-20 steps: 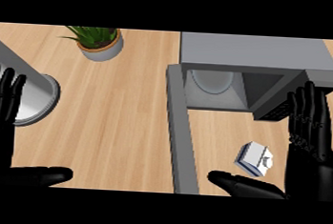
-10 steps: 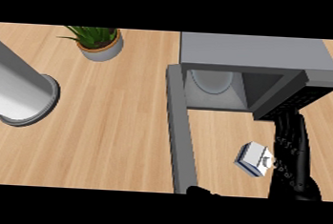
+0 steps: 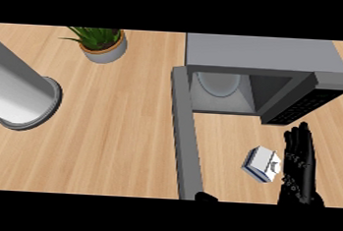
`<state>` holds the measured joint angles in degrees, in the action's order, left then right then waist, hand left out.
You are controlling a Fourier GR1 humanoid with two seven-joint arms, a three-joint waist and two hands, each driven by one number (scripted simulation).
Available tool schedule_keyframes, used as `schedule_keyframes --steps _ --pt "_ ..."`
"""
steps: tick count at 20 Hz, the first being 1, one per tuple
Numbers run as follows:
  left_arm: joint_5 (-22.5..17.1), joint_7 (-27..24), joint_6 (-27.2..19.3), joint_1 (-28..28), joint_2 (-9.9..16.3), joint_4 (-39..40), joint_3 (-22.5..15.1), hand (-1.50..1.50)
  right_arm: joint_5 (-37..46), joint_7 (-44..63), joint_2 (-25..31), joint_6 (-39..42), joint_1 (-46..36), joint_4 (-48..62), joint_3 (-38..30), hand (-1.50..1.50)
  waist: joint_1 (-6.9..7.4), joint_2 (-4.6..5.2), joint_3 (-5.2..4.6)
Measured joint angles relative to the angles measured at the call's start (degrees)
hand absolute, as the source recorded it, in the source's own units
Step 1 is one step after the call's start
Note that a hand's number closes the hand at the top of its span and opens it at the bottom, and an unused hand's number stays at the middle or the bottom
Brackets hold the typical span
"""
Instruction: Pick up the milk, place it into the microwave and close the microwave
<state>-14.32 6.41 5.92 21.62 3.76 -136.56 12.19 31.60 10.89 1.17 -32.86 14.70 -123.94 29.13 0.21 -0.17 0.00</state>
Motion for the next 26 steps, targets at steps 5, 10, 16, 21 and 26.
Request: schedule_keyframes --steps 5,10,16,21,26 --pt "-2.0 -1.0 3.0 1.8 0.1 0.7 3.8 -1.5 -6.1 -5.6 0.4 -1.2 0.0 5.8 -3.2 -1.5 0.12 -0.02 -0.01" --pt "-4.2 -3.4 6.8 5.2 -1.1 1.2 6.5 -1.5 -13.2 -12.5 1.1 -1.7 1.6 10.6 -7.5 -1.5 0.17 -0.03 -0.01" --pt "-5.7 -3.2 9.4 6.7 -1.8 1.2 8.1 -1.5 -20.1 -20.4 1.8 -1.4 3.7 17.3 -13.3 -1.5 0.07 0.04 0.03" --pt "-6.4 -3.1 10.8 6.8 -2.0 1.4 10.1 -1.5 -23.7 -27.4 0.6 -1.4 3.6 24.6 -16.5 -1.5 0.07 0.07 0.03" --pt "-7.8 -4.0 13.1 8.0 -2.3 1.8 12.3 -1.5 -29.7 -35.2 1.4 2.5 5.0 30.9 -21.1 -1.5 0.09 0.05 0.04"
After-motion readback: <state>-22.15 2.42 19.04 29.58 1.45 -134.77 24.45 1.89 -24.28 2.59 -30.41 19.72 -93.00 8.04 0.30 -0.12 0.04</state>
